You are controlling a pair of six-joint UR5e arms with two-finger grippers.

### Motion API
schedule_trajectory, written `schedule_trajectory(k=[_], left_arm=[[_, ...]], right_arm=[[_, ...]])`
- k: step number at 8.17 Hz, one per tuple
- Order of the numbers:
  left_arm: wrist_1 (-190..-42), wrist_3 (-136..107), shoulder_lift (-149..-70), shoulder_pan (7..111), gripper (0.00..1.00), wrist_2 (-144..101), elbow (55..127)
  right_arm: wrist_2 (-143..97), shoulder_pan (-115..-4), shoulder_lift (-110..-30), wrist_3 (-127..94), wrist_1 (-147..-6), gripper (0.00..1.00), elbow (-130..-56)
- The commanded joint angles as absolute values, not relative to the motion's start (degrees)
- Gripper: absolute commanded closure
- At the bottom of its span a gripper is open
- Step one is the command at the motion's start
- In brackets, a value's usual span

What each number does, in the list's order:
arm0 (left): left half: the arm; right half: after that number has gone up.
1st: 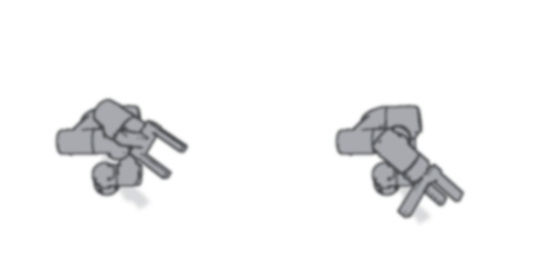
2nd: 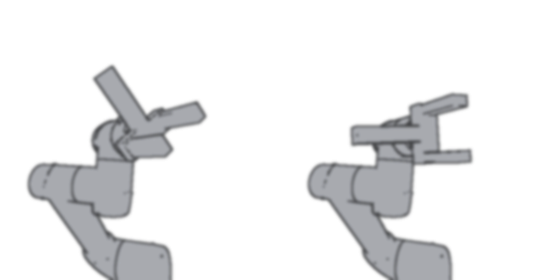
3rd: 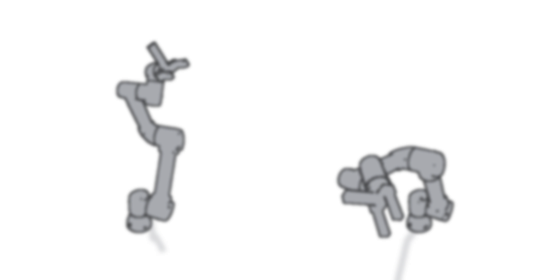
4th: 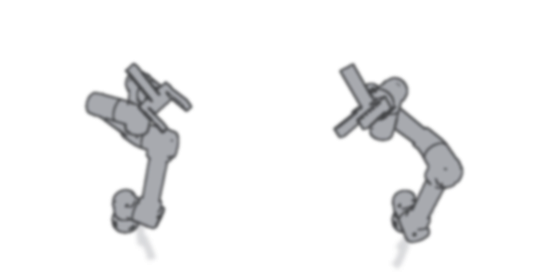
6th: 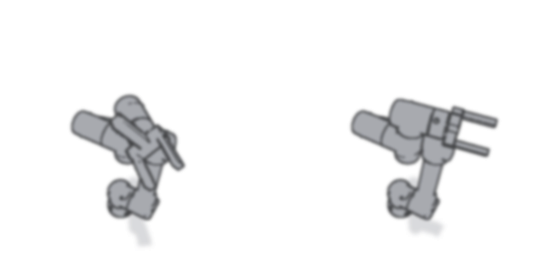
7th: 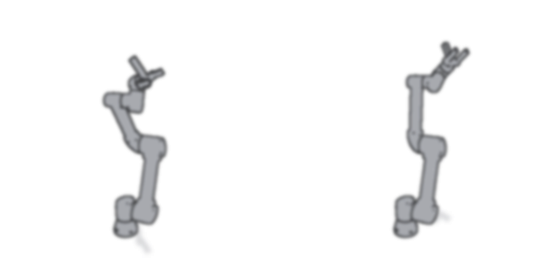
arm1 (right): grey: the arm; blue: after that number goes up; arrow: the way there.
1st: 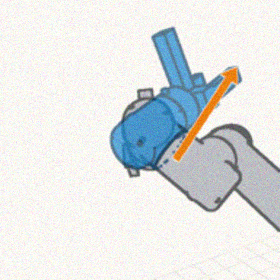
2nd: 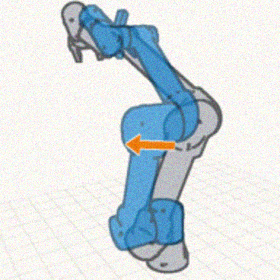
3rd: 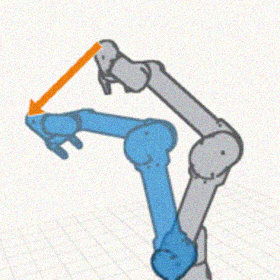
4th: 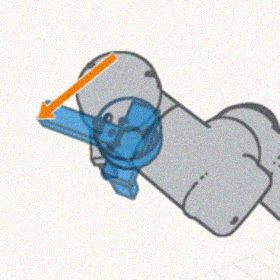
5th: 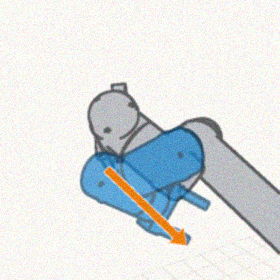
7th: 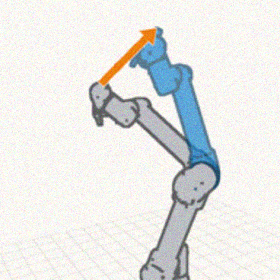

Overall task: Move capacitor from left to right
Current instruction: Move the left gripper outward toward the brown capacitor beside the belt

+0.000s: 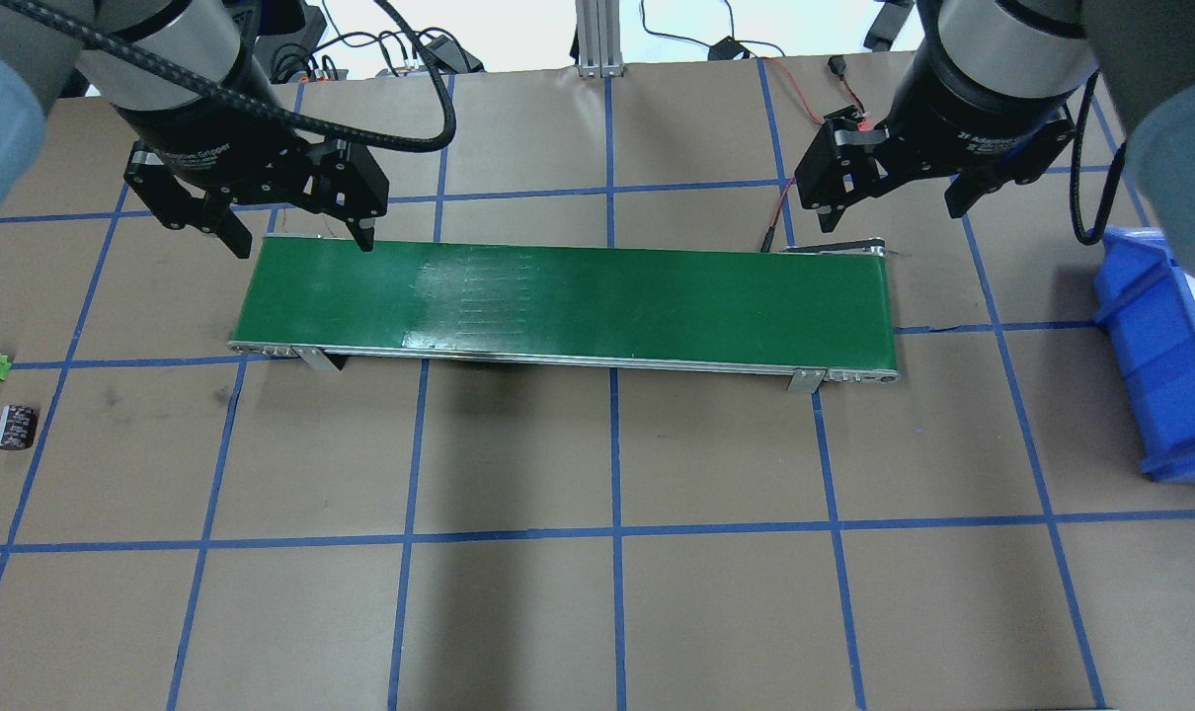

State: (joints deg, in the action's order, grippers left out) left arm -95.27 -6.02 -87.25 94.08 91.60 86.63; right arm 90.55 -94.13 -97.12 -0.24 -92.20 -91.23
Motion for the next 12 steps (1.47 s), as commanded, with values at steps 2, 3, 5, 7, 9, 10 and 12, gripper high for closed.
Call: schedule_trajectory(k=[2,3,5,7,9,10,12], left_arm=[[-92.5,-6.5,-86.6,94.1,0.00,91.7,87.1],[-90.8,-6.4,-86.2,94.1,0.00,91.6,87.4],[-88.8,-2.9,-87.3,93.0,0.00,91.4,86.5],[-88.2,6.7,-88.0,85.9,0.00,91.4,86.5],[-88.2,12.7,-90.6,72.9,0.00,91.4,86.5],[-88.2,12.2,-91.5,68.0,0.00,90.4,87.4],[-86.2,18.9,-93.9,59.3,0.00,89.8,87.5]], right_arm=[[91.1,-94.0,-97.1,-0.1,-92.2,0.00,-91.1],[91.2,-94.0,-97.0,0.3,-92.2,0.00,-91.1],[91.3,-93.6,-96.9,0.4,-92.7,0.00,-91.1],[91.2,-90.7,-97.0,0.6,-92.6,0.00,-90.9],[91.1,-89.9,-97.0,0.8,-92.6,0.00,-90.9],[91.1,-89.9,-97.0,0.8,-92.5,0.00,-90.9],[91.1,-89.9,-97.1,0.7,-92.5,0.00,-91.1]])
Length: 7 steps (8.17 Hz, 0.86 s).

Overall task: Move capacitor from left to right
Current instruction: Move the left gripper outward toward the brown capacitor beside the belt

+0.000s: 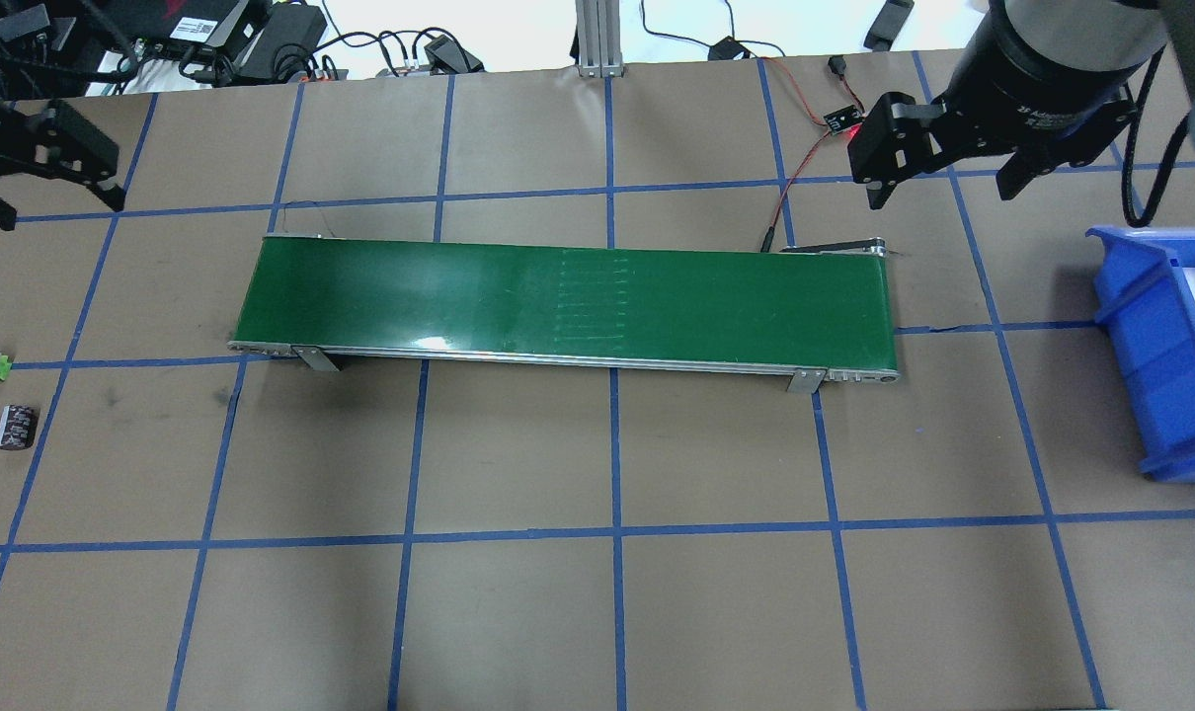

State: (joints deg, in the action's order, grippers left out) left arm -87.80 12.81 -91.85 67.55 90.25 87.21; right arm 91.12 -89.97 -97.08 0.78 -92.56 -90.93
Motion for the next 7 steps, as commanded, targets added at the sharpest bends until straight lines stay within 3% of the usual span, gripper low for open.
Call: schedule_trajectory(k=[1,4,7], left_arm=[[-80.3,24.2,-95.8,57.1,0.00,89.9,87.6],[-78.0,32.6,-103.1,51.7,0.00,90.2,87.8],[-73.3,40.1,-105.4,48.7,0.00,90.5,91.5]], right_arm=[[90.5,-89.9,-97.0,0.7,-92.9,0.00,-90.9],[90.3,-89.9,-97.1,0.6,-92.5,0.00,-91.0],[90.7,-89.9,-97.1,0.7,-92.3,0.00,-91.1]])
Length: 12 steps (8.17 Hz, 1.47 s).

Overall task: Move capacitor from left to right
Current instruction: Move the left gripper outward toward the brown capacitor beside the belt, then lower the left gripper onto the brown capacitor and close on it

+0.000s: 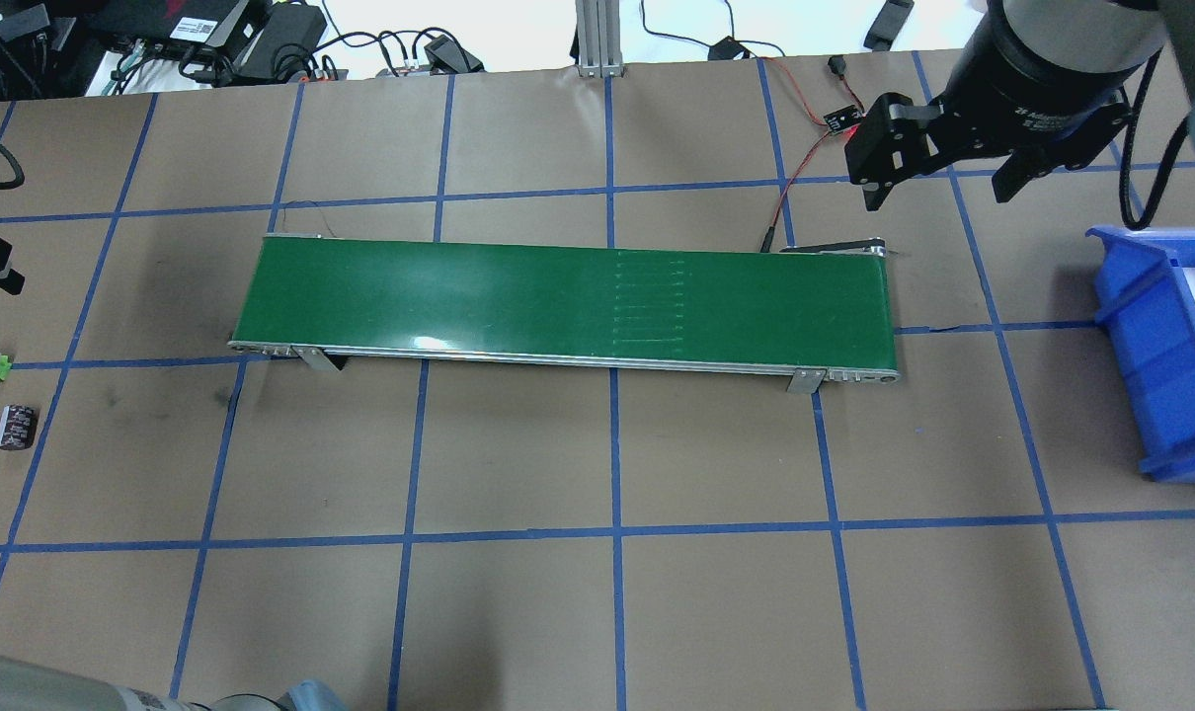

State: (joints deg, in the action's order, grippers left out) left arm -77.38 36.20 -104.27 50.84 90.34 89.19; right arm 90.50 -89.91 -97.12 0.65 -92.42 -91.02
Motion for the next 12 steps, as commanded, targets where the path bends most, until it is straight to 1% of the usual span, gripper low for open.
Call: schedule_trajectory(k=[1,3,5,9,12], left_arm=[[-70.2,42.2,-106.3,48.2,0.00,91.7,92.8],[-66.1,43.2,-110.6,45.7,0.00,92.7,94.0],[-64.3,45.5,-113.3,44.6,0.00,92.8,94.5],[-58.4,45.4,-116.9,43.2,0.00,92.8,96.5],[-57.9,45.1,-119.8,40.0,0.00,92.0,96.5]], right_arm=[[90.7,-89.9,-97.2,0.7,-92.3,0.00,-91.1],[90.6,-89.9,-97.2,0.7,-92.2,0.00,-91.1],[90.6,-89.9,-97.2,0.7,-92.2,0.00,-91.1],[90.5,-89.9,-97.2,0.7,-92.2,0.00,-91.1],[90.5,-89.9,-97.2,0.7,-92.1,0.00,-91.1]])
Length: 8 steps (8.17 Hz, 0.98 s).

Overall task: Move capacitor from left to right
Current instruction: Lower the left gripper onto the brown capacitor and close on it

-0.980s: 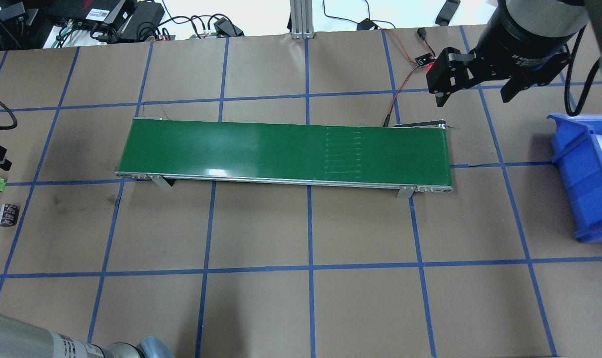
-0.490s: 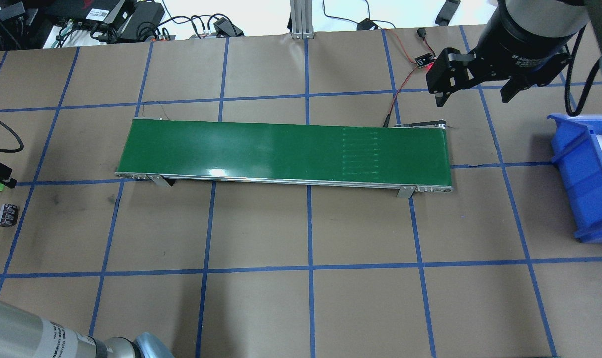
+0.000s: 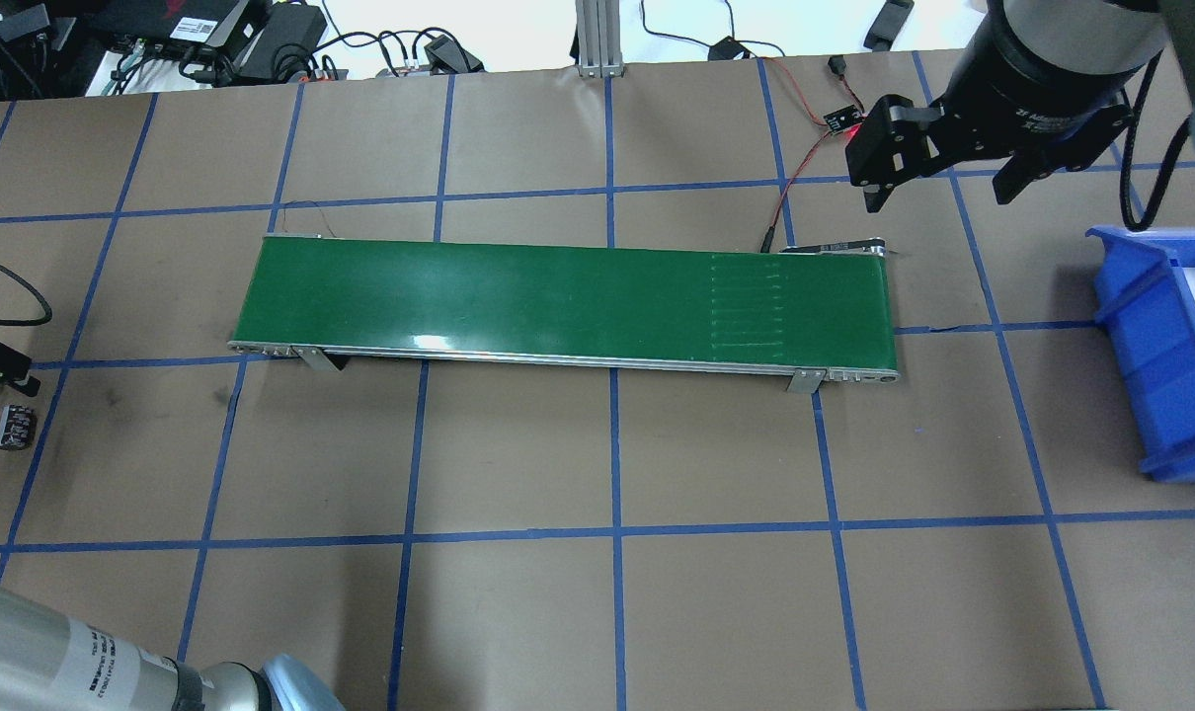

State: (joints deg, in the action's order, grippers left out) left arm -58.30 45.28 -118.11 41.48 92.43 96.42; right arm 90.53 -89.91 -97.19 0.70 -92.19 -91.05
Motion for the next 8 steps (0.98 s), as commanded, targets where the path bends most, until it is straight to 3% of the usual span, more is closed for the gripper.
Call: schedule_trajectory(k=[1,5,6,8], left_arm=[[-57.7,44.9,-119.9,39.8,0.06,92.0,96.8],[-49.8,43.9,-119.8,39.6,0.01,92.1,102.2],[-49.7,44.3,-119.7,39.6,0.06,92.1,102.2],[-50.2,44.4,-119.2,39.6,0.39,92.2,102.2]], right_arm=[[90.5,-89.8,-97.2,0.7,-92.1,0.00,-91.1],[90.4,-89.8,-97.2,0.7,-92.0,0.00,-91.1],[90.4,-89.9,-97.2,0.7,-92.1,0.00,-91.1],[90.4,-89.9,-97.2,0.7,-92.1,0.00,-91.1]])
